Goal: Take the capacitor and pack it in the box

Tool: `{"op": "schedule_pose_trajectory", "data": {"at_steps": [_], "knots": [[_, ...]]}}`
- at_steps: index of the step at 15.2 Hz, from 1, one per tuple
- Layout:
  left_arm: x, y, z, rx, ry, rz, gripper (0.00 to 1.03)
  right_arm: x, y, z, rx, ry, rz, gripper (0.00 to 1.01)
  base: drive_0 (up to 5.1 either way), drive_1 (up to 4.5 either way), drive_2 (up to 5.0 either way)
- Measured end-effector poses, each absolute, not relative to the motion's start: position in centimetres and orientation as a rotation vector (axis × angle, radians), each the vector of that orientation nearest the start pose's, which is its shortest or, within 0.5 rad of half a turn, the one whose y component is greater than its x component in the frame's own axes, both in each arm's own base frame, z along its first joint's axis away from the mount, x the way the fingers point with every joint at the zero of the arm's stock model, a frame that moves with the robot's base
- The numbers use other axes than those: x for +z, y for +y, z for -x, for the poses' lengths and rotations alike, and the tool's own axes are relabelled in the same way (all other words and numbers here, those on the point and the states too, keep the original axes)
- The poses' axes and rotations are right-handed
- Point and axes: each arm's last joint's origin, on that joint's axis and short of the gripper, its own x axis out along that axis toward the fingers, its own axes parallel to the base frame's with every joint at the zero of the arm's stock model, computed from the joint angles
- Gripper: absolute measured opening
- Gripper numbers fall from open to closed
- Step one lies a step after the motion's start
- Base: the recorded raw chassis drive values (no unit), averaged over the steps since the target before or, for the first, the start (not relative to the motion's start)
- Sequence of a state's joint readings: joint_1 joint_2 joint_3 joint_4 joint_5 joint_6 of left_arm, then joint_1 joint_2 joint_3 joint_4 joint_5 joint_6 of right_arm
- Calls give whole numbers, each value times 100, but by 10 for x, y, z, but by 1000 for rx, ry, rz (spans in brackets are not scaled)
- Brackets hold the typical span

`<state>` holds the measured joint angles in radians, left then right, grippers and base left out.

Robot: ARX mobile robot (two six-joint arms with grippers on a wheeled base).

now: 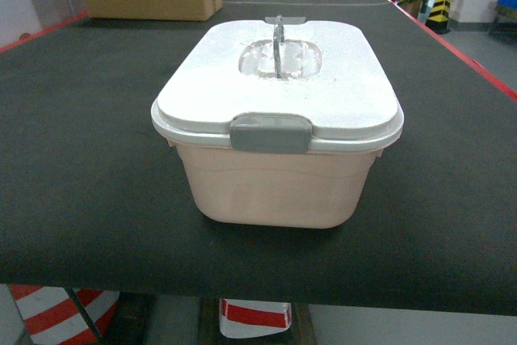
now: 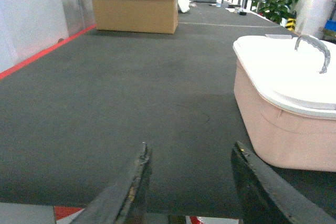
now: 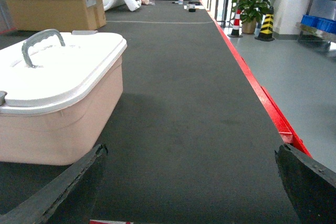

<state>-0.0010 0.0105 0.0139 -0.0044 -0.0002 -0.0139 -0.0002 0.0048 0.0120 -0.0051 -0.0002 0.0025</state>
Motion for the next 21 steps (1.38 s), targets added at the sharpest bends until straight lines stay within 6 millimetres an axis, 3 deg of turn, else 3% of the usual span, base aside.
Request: {"op": "schedule_pose_trajectory", "data": {"at_steps": [2,5,21], "knots": [[167,0,-98,-1,1,14,70,167,0,-97,0,-2,-2,98,0,0,0],[167,0,-98,-1,1,12,99,167,0,-97,0,-2,-2,98,0,0,0],[167,0,-98,-1,1,11,98,167,0,-97,0,-2,-2,98,0,0,0]]}}
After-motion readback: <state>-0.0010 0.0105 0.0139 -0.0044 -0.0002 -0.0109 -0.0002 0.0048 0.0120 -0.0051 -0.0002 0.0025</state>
